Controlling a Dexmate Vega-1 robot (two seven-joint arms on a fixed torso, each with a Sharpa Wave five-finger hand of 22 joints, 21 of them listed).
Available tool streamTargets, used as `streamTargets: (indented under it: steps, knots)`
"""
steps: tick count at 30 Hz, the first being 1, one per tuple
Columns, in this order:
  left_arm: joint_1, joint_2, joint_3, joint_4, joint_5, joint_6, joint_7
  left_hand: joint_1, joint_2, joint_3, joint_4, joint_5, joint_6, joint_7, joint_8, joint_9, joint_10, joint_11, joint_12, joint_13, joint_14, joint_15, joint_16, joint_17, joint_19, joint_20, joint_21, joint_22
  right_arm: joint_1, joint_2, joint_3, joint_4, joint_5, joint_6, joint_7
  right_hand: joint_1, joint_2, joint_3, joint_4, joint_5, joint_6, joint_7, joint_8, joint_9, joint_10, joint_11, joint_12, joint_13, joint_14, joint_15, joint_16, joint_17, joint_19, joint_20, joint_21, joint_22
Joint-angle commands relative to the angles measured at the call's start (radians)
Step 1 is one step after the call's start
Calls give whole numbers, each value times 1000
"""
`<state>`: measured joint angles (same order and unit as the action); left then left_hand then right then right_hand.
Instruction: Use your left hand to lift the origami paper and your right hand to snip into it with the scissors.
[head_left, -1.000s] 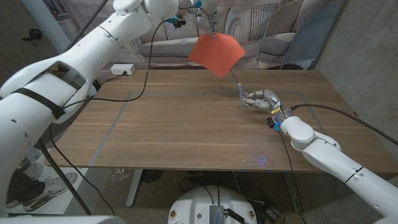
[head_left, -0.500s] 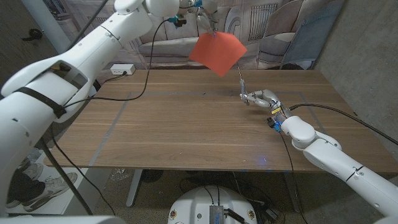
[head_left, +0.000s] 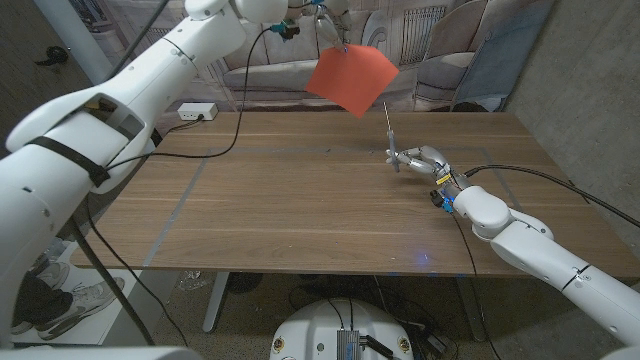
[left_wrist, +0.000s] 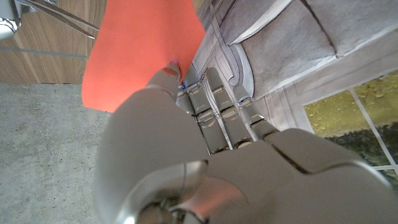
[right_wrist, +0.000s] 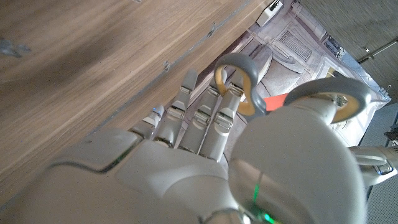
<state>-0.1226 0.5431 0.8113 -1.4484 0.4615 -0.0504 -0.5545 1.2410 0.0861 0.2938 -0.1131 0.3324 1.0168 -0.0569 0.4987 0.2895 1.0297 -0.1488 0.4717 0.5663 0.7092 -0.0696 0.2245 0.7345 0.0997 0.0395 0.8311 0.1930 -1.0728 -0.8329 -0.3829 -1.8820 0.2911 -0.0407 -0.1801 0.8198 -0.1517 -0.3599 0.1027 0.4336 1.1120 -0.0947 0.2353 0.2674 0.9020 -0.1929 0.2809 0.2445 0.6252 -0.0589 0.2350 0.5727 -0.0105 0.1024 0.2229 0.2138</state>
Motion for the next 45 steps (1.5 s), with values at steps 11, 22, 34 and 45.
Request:
streamTargets:
  steps: [11, 22, 34, 45]
  knots:
    - [-10, 0, 14, -3, -15, 17, -4, 28, 18, -6, 0, 6, 27, 32, 3, 47, 45, -45, -6, 4, 14, -170, -3, 5, 6, 5, -5, 3, 33, -13, -21, -51, -63, -96, -30, -58, -12, -2, 21, 11, -33, 16, -9, 9, -16, 19, -2, 7, -28, -161, -12, 8, -32, 25, -8, 5]
    - [-10, -6, 27, -18, -19, 22, -30, 29, 21, -7, 1, 6, 30, 33, 3, 48, 46, -44, -8, 4, 15, -170, -5, 7, 7, 8, -6, 3, 57, -14, -44, -59, -116, -120, -44, -72, -11, 1, 26, 15, -28, 18, -4, 13, -13, 17, 1, 9, -27, -163, -10, 12, -29, 25, -5, 6]
    - [-11, -18, 34, -16, 3, 52, -20, 30, 22, -8, 2, 5, 28, 32, 2, 50, 44, -44, -9, 7, 15, -170, -8, 9, 7, 10, -7, 3, 40, -40, -43, -122, -147, -177, -50, -19, 0, 18, 2, 35, -38, -10, 0, 22, -19, 0, 3, 12, -22, -167, -6, 22, -3, 13, 7, 4]
    - [-14, -10, 14, -33, 14, 100, 5, 33, 24, -9, 1, 3, 30, 36, 1, 51, 47, -43, -10, 6, 16, -170, -8, 11, 8, 13, -7, 3, 21, -48, -46, -176, -183, -260, -82, -36, -12, 6, 6, 38, -61, 8, -4, 27, -40, 14, -2, 14, -34, -162, -10, 27, -21, 35, 0, 4]
